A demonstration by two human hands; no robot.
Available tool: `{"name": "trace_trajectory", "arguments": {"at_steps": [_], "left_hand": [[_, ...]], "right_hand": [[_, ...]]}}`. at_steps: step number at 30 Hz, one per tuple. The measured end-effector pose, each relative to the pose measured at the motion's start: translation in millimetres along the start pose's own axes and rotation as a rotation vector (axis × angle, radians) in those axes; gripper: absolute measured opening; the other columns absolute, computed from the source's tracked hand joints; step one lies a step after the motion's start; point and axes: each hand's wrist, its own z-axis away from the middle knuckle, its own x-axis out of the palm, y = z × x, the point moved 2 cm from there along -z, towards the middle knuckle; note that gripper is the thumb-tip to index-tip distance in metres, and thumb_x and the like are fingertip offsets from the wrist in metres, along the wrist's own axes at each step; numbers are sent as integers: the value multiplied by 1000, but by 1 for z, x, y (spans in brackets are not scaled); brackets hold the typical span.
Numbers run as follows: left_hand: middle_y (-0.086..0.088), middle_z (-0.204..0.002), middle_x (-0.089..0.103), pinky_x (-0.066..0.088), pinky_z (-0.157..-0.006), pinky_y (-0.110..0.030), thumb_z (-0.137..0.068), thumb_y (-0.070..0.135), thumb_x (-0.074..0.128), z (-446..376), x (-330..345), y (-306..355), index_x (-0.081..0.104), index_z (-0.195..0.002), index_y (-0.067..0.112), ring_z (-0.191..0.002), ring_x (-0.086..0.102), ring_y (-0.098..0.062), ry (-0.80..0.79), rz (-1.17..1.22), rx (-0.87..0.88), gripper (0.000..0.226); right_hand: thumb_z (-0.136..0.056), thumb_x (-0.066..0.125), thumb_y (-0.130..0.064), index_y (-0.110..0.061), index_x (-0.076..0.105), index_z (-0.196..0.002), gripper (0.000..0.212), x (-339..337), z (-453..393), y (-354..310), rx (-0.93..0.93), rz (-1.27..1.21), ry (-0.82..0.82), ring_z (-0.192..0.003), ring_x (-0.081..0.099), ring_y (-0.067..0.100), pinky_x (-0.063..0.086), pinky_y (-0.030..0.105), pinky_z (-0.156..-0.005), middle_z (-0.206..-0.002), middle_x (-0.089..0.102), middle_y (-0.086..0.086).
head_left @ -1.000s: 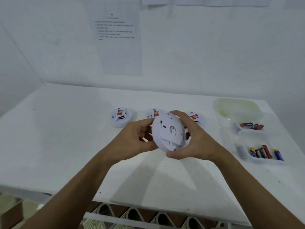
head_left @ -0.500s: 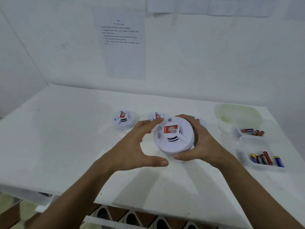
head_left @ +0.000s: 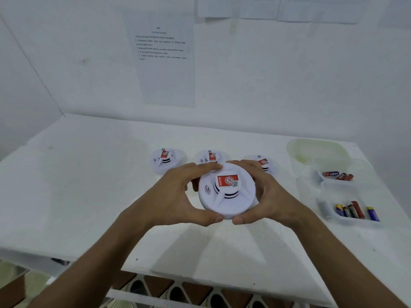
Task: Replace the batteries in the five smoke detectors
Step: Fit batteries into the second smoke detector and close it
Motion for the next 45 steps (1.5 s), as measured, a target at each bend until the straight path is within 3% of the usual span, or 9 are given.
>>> {"name": "trace_trajectory", "arguments": {"at_steps": [30,37,42,45], "left_hand": [[30,-111,59,40,-74,-4,-52,61,76,-5,1,-6,46,-124,52,-99,53,0,-2,-7,-30,78],[26,-112,60,41,-74,-6,-53,61,76,-7,2,-9,48,-126,47,-98,54,-4,0,-23,-27,80],[28,-114,59,40,-77,-4,-57,53,84,-7,1,-8,45,-132,45,-104,54,-2,11,-18,-8,85],[41,-108,53,38,-77,-1,-62,35,89,-8,0,-5,29,-133,57,-101,52,7,22,-30,10,95]], "right_hand": [[-43,92,-41,-38,47,-139,106,1,-7,3,16,25,-29,-126,50,10,51,39,-104,-136,44,-7],[-44,93,-41,-42,47,-139,105,-1,-10,6,5,30,-38,-128,49,13,51,41,-104,-136,43,-6],[-44,93,-41,-50,47,-135,102,-2,-13,8,-16,40,-19,-126,49,11,52,34,-101,-135,44,-9],[-42,93,-42,-49,48,-134,103,-3,-13,8,-19,50,-1,-126,48,7,51,25,-97,-135,44,-12]]}}
